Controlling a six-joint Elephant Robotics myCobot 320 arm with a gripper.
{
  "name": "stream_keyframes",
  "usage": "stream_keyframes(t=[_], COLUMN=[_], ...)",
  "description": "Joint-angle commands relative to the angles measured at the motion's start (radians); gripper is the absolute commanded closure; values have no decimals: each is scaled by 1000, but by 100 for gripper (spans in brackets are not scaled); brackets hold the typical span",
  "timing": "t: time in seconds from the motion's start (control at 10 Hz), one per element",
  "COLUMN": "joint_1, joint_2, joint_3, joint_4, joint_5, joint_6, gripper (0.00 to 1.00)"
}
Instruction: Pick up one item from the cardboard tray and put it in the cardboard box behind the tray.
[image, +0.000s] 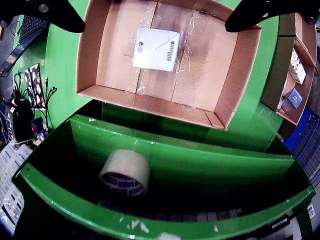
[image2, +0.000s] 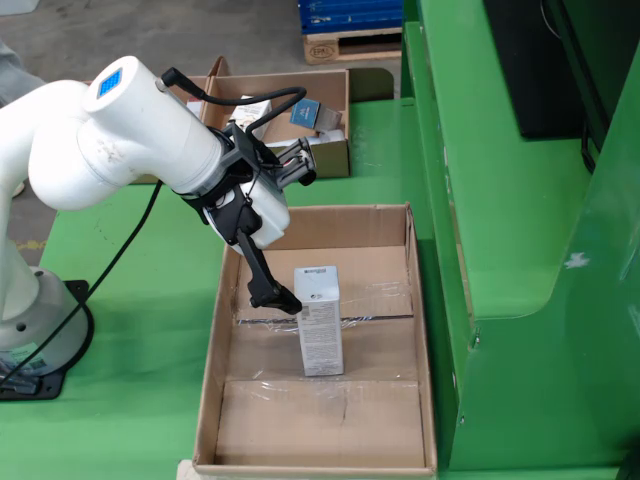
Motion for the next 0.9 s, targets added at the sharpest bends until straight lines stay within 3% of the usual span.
stream_keyframes(t=[0.0, 0.1, 0.4, 0.7, 0.8], joint_1=[-10, -13, -14, -18, -24], joint_2=[-313, -377, -438, -450, -512], joint_3=[679, 679, 679, 679, 679], joint_4=[-282, -152, -31, -15, 97], joint_5=[5, -13, -41, -42, -69], joint_6=[-8, -6, -6, -9, -16], gripper=[0, 0, 0, 0, 0])
